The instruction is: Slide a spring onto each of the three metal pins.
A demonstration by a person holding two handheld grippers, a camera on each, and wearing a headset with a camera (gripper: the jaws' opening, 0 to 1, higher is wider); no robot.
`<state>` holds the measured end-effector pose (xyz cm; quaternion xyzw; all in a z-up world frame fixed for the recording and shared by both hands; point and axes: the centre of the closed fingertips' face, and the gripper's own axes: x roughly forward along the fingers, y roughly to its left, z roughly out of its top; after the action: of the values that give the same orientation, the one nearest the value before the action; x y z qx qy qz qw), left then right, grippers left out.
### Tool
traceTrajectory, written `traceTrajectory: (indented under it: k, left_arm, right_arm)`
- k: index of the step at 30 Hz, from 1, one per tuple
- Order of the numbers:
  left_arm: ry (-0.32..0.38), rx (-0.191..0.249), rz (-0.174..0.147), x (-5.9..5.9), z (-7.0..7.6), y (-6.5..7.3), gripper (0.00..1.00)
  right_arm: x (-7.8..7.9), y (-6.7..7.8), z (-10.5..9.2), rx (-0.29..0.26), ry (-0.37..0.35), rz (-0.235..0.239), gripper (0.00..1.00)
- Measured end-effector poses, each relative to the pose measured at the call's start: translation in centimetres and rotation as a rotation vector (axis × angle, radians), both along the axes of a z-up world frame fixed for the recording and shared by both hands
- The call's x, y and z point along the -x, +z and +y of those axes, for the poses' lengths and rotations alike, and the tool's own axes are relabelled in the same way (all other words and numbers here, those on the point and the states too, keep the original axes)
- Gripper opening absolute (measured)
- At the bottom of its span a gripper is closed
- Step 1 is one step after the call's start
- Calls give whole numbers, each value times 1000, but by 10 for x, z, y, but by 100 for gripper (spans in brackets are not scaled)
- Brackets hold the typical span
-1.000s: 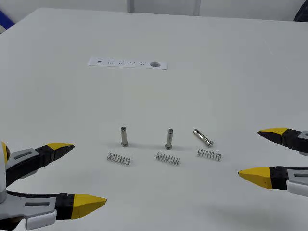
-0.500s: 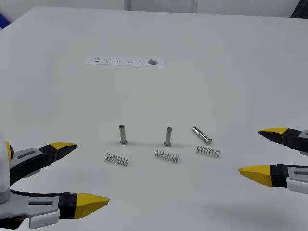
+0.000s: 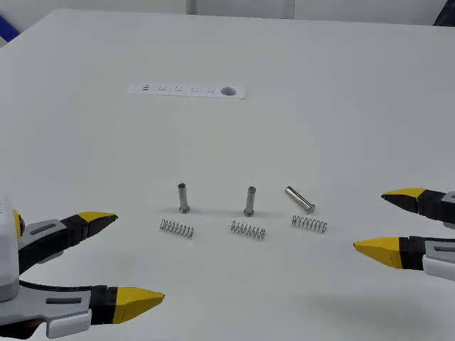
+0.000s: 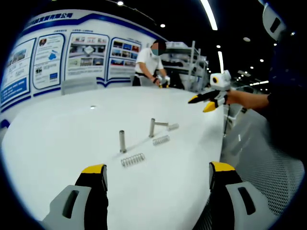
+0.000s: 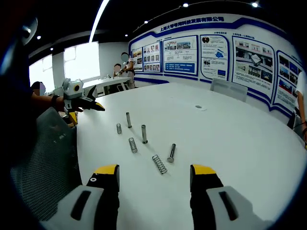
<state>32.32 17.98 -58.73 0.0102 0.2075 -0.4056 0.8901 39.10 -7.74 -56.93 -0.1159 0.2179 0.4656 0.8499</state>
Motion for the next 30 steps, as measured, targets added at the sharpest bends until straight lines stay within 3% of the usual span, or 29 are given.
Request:
traceTrajectory:
  k: [9, 24, 30]
  left_arm:
    - [2, 3, 2, 1, -2, -1, 88]
    - [3, 5, 5, 2, -2, -2, 87]
    - [-1, 7, 5, 2, -3, -2, 87]
  right_arm:
    - [-11, 4, 8, 6, -7, 0, 54]
    - [-40, 8, 26, 62, -6, -7, 40]
    - [-54, 3, 33, 93, -6, -1, 37]
